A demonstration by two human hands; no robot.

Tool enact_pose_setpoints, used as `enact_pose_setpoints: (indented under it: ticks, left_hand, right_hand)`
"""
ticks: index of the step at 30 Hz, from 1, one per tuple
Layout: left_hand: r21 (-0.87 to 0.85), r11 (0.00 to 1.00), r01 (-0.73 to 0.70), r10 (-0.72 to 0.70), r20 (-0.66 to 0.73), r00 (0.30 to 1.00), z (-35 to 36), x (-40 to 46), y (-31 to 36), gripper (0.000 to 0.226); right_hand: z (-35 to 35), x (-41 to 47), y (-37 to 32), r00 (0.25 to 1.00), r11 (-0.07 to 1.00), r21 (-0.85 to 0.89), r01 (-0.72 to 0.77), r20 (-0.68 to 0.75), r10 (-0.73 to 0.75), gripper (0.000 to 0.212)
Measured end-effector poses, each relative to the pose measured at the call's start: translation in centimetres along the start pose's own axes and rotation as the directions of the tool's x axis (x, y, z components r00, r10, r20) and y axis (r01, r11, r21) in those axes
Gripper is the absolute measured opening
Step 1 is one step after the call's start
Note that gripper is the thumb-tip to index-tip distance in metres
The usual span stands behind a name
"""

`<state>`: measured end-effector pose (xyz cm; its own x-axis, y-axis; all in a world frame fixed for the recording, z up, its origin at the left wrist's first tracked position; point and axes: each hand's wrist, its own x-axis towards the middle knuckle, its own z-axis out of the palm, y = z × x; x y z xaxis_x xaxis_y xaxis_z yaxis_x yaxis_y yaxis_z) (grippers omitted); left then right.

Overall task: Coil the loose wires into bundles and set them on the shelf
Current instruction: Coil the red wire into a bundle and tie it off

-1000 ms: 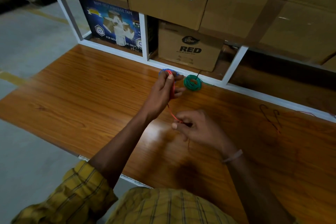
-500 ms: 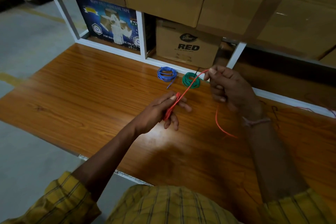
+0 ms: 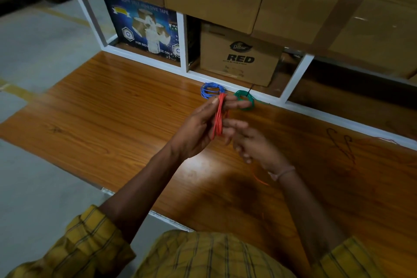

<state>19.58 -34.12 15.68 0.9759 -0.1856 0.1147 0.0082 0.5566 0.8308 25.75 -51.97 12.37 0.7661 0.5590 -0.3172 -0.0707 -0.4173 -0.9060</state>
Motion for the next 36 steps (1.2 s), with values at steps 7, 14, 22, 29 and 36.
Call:
enact_pose_setpoints:
  ticks: [7, 14, 22, 29, 36]
  left_hand:
    - [0.276, 0.958, 0.076, -0.023, -0.191, 0.981, -1.4, 1.6, 0.3, 0.04]
    - [0.528, 0.827, 0.193, -0.089, -0.217, 0.972, -2.0, 0.7, 0.0, 0.034]
    - [0.449, 0.873, 0.189, -0.185, -0.053, 0.981, 0.4, -1.6, 0.3, 0.037]
    - [0.213, 0.952, 0.218, -0.234, 0.051, 0.971, 1.0, -1.8, 0.7, 0.035]
    - [-0.125, 0.987, 0.104, -0.099, 0.04, 0.994, 1.8, -0.7, 2.3, 0.043]
  right_hand:
    - [1.3, -3.7, -2.9, 0.892, 0.956, -0.293, 0.017, 0.437, 0.118, 0.024]
    - [-4.8, -6.3, -8.0, 0.855, 0.933, -0.098, 0.346, 0.441, -0.271, 0.02]
    - [-7.1, -0.7, -6.4, 0.933, 0.931, 0.067, 0.358, -0.059, -0.355, 0.028]
    - [-3.2, 1.8, -2.0, 0.965, 0.951, 0.206, 0.228, -0.18, -0.192, 0.02]
    - [1.3, -0.6, 0.1, 0.998, 0.938, 0.345, 0.015, 0.054, -0.036, 0.035]
